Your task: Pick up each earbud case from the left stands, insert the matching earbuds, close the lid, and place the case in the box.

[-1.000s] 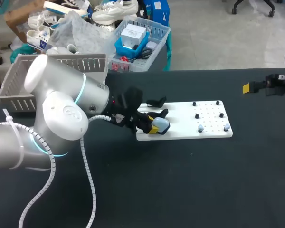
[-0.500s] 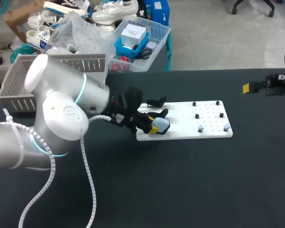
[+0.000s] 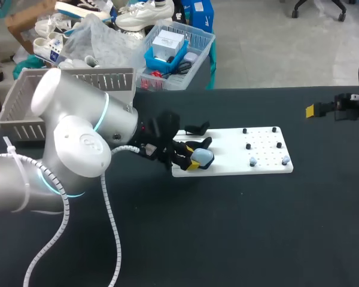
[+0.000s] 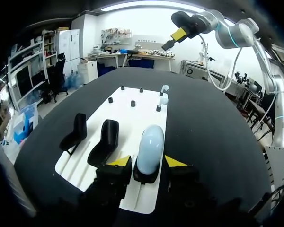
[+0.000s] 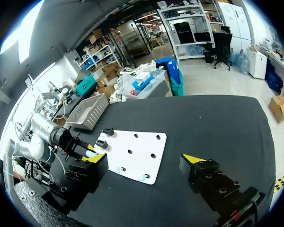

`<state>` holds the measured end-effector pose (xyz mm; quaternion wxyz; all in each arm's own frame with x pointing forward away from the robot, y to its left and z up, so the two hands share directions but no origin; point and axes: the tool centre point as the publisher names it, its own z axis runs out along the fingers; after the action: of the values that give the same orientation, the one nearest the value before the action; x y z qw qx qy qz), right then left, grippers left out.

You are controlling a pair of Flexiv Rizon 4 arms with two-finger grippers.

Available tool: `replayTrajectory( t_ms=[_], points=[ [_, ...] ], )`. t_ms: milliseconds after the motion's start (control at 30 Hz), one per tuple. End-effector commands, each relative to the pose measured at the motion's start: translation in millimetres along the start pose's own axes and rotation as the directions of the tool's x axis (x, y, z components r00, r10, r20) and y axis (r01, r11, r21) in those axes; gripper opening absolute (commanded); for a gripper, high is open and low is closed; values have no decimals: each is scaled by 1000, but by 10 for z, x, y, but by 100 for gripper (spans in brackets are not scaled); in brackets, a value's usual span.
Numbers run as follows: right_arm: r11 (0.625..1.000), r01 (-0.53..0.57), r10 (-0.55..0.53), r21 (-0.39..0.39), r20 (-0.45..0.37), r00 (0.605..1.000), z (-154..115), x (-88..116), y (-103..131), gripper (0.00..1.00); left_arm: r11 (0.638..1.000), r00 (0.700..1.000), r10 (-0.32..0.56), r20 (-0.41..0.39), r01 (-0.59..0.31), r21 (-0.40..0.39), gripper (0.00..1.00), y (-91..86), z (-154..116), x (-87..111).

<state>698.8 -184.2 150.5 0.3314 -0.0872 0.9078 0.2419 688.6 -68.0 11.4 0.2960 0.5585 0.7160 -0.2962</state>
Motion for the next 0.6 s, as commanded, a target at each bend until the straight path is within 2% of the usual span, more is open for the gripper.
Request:
replayTrajectory(
  t_ms=[33, 133, 433, 600],
  points=[
    [1000, 1, -1, -3, -1, 1000, 1, -3, -9, 100, 1000, 1000, -1, -5, 1, 2, 43, 8, 3, -2],
    [1000, 1, -1, -3, -1, 1000, 1, -3, -9, 100, 1000, 1000, -3, -4, 3, 1, 38, 7, 3, 0],
    [1000, 1, -1, -3, -1, 1000, 1, -3, -9, 100, 1000, 1000, -2, 7, 2, -2, 40, 16, -16, -48],
    [1000, 1, -1, -3, -1, 1000, 1, -3, -9, 100, 1000, 1000, 2, 5, -2, -1, 36, 17, -15, -49]
  ],
)
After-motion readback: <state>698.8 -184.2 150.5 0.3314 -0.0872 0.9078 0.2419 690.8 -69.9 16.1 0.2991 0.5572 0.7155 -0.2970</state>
